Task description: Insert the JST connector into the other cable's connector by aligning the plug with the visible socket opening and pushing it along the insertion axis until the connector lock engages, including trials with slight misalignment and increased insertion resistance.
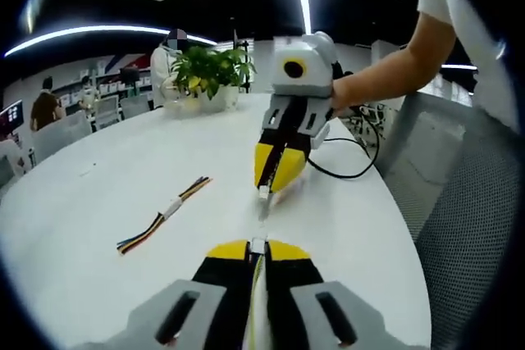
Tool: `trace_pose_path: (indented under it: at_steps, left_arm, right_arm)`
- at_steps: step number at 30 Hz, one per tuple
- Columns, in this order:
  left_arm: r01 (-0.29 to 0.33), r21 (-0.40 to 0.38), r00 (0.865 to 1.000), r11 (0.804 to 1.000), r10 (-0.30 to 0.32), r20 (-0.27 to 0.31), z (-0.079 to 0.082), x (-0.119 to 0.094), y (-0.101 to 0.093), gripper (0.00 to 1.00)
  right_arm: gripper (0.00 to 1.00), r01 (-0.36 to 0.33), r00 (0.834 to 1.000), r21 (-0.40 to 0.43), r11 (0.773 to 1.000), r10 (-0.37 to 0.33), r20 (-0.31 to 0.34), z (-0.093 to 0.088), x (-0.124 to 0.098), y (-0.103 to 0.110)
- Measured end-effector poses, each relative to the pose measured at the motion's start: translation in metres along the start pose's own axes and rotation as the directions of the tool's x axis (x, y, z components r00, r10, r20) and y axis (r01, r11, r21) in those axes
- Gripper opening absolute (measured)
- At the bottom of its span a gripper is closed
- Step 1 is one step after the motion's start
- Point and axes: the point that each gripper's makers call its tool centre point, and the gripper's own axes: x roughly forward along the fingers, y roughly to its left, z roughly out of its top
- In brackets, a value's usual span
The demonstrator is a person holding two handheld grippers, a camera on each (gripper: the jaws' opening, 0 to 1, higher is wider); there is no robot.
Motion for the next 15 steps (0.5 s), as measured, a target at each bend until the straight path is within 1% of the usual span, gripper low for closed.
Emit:
trace_pose_path:
  at_steps: [4,8,15]
  left_arm:
    - [0.000,0.012,1.000,1.000,0.000,0.008,0.007,-0.001,-0.001,0.01]
    - [-0.003,0.017,1.000,1.000,0.003,0.022,0.013,-0.002,-0.002,0.01]
    - [-0.008,0.010,1.000,1.000,0.008,0.024,0.015,-0.003,-0.001,0.01]
  right_arm:
    - [0.03,-0.009,1.000,-0.027,1.000,0.009,0.001,0.009,0.006,0.004]
    - [0.03,-0.014,1.000,-0.038,0.999,0.014,-0.004,0.010,0.009,0.006]
    - [0.03,-0.019,1.000,-0.031,0.999,0.019,0.005,0.012,0.012,0.009]
